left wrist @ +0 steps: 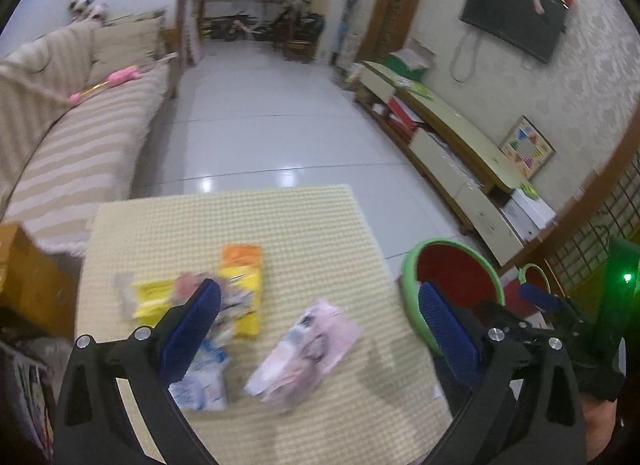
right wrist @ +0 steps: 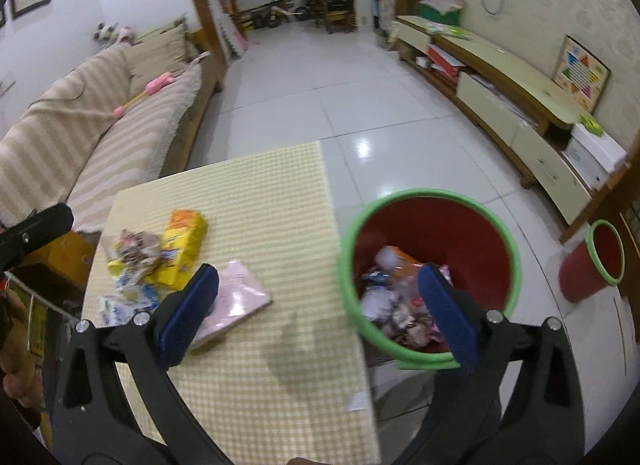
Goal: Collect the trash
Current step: 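Move both open tools back over the table toward the remaining trash, then grasp the white milk carton with the left tool while the right tool grasps the pink package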
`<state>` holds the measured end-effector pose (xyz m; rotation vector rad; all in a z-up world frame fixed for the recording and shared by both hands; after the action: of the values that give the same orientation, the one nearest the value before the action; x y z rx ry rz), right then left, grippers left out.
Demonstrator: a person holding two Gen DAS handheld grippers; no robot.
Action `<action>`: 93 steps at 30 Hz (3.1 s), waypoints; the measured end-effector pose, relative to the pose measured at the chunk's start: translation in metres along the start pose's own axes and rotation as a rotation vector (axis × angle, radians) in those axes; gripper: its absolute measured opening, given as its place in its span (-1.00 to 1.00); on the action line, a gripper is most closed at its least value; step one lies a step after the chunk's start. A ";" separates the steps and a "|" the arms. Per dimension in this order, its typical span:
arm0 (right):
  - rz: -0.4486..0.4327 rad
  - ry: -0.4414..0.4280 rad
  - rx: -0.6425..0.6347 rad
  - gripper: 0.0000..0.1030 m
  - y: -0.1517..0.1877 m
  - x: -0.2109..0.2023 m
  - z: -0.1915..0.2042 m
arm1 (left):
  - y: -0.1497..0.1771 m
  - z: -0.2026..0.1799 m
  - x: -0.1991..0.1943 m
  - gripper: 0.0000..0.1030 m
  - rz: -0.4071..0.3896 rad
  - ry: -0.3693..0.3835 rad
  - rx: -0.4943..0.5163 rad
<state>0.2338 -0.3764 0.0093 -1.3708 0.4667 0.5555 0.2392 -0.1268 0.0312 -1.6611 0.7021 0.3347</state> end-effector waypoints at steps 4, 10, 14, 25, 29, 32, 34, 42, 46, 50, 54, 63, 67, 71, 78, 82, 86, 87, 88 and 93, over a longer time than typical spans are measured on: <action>0.019 -0.046 -0.037 0.90 0.006 0.004 0.041 | 0.010 0.044 -0.023 0.84 -0.013 -0.045 -0.062; 0.061 -0.101 -0.080 0.90 0.026 0.010 0.088 | 0.031 0.102 -0.048 0.84 -0.011 -0.104 -0.131; 0.100 -0.119 -0.090 0.90 0.045 0.014 0.108 | 0.046 0.133 -0.060 0.84 -0.006 -0.125 -0.169; 0.175 -0.127 -0.083 0.90 0.076 0.022 0.124 | 0.075 0.166 -0.067 0.84 0.021 -0.139 -0.210; 0.194 -0.124 -0.071 0.90 0.082 0.026 0.122 | 0.080 0.163 -0.061 0.84 0.038 -0.128 -0.206; 0.209 -0.120 -0.057 0.90 0.088 0.029 0.119 | 0.089 0.160 -0.055 0.84 0.063 -0.118 -0.203; 0.220 -0.119 -0.049 0.90 0.092 0.032 0.117 | 0.098 0.156 -0.048 0.84 0.093 -0.105 -0.203; 0.284 -0.120 -0.017 0.90 0.111 0.049 0.115 | 0.139 0.149 -0.015 0.83 0.206 -0.071 -0.314; 0.313 -0.117 -0.015 0.90 0.119 0.061 0.114 | 0.152 0.157 0.004 0.82 0.232 -0.118 -0.435; 0.344 -0.123 0.014 0.90 0.125 0.075 0.113 | 0.157 0.164 0.025 0.78 0.236 -0.157 -0.541; 0.364 -0.117 0.067 0.90 0.127 0.091 0.109 | 0.160 0.172 0.039 0.76 0.231 -0.199 -0.642; 0.444 -0.118 0.317 0.90 0.138 0.132 0.101 | 0.173 0.181 0.060 0.57 0.231 -0.256 -0.782; 0.459 -0.129 0.371 0.74 0.142 0.144 0.104 | 0.189 0.182 0.064 0.51 0.261 -0.300 -0.826; 0.448 -0.129 0.358 0.37 0.137 0.151 0.110 | 0.200 0.177 0.073 0.43 0.274 -0.272 -0.864; 0.460 -0.166 0.339 -0.09 0.134 0.152 0.112 | 0.192 0.150 0.083 0.19 0.273 -0.202 -0.851; 0.448 -0.171 0.300 -0.10 0.131 0.141 0.113 | 0.187 0.144 0.077 0.13 0.270 -0.182 -0.814; 0.416 -0.169 0.251 -0.10 0.124 0.125 0.111 | 0.186 0.150 0.060 0.13 0.262 -0.181 -0.783; 0.411 -0.169 0.244 -0.10 0.123 0.123 0.111 | 0.185 0.151 0.057 0.13 0.259 -0.185 -0.775; 0.402 -0.168 0.233 -0.10 0.121 0.118 0.111 | 0.185 0.153 0.053 0.13 0.257 -0.189 -0.769; 0.350 -0.170 0.169 -0.10 0.109 0.095 0.112 | 0.177 0.160 0.035 0.13 0.238 -0.205 -0.696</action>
<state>0.2401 -0.2441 -0.1173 -1.0756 0.6046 0.8912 0.1838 0.0050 -0.1634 -2.1510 0.6669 0.9930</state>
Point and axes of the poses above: each gripper's, at about its wrist camera, not at the fingertips, and x roughly the way its jaws point, z to its left, y to its underside, the point moved 9 cm from there along x, roughly the way its jaws point, and after that the axes turned 12 degrees about -z, right-handed, at the moved point
